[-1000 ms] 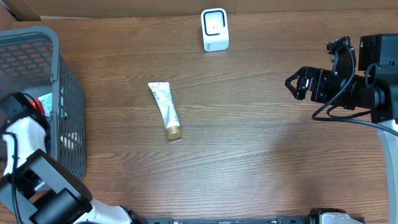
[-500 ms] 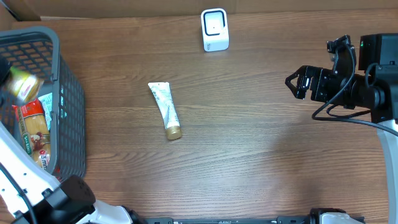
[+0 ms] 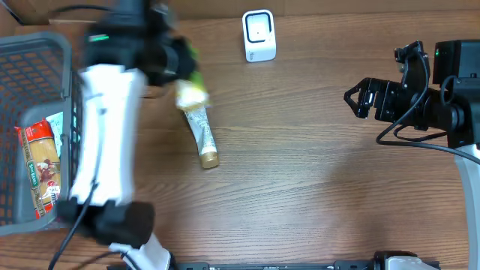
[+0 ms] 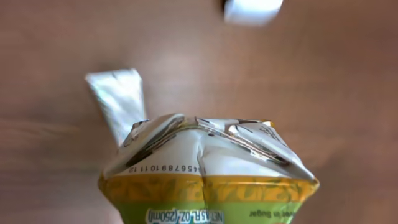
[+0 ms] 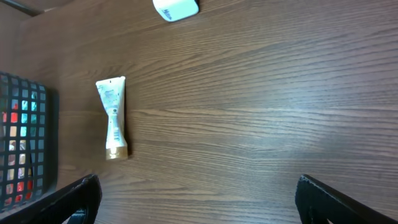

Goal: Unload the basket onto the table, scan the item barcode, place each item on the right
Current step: 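Place the green-yellow packet beside the white tube with left gripper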

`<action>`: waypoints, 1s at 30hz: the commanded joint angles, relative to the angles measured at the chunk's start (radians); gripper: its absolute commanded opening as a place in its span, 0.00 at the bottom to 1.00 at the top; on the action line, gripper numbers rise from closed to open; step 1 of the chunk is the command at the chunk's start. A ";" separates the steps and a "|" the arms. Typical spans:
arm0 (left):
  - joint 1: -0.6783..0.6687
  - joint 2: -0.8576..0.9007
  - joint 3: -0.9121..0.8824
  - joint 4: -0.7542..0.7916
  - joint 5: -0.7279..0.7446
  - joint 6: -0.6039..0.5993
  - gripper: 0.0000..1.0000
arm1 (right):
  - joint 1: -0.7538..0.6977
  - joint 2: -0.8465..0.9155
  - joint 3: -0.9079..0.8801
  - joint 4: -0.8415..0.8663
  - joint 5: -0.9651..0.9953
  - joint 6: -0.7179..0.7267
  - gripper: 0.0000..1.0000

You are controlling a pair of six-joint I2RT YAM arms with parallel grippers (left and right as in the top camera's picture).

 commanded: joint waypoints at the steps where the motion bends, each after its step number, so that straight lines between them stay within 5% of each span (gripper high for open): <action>1: -0.133 0.134 -0.102 0.057 -0.072 -0.129 0.04 | -0.001 -0.004 0.023 0.005 -0.009 0.001 1.00; 9: -0.232 0.344 -0.121 0.095 -0.166 -0.190 0.06 | -0.001 -0.004 0.023 -0.003 -0.009 -0.002 1.00; 14: -0.233 0.353 -0.123 0.085 -0.166 -0.169 0.57 | -0.001 -0.004 0.023 0.002 -0.009 -0.002 1.00; 16: -0.229 0.352 -0.123 0.084 -0.166 -0.144 0.69 | -0.001 -0.004 0.023 0.002 -0.009 -0.002 1.00; 23: -0.163 0.352 0.091 -0.082 -0.169 -0.097 0.68 | -0.001 -0.004 0.023 -0.001 -0.009 -0.002 1.00; 30: 0.042 0.322 0.739 -0.338 -0.113 0.021 0.68 | -0.001 -0.004 0.023 -0.002 -0.009 -0.002 1.00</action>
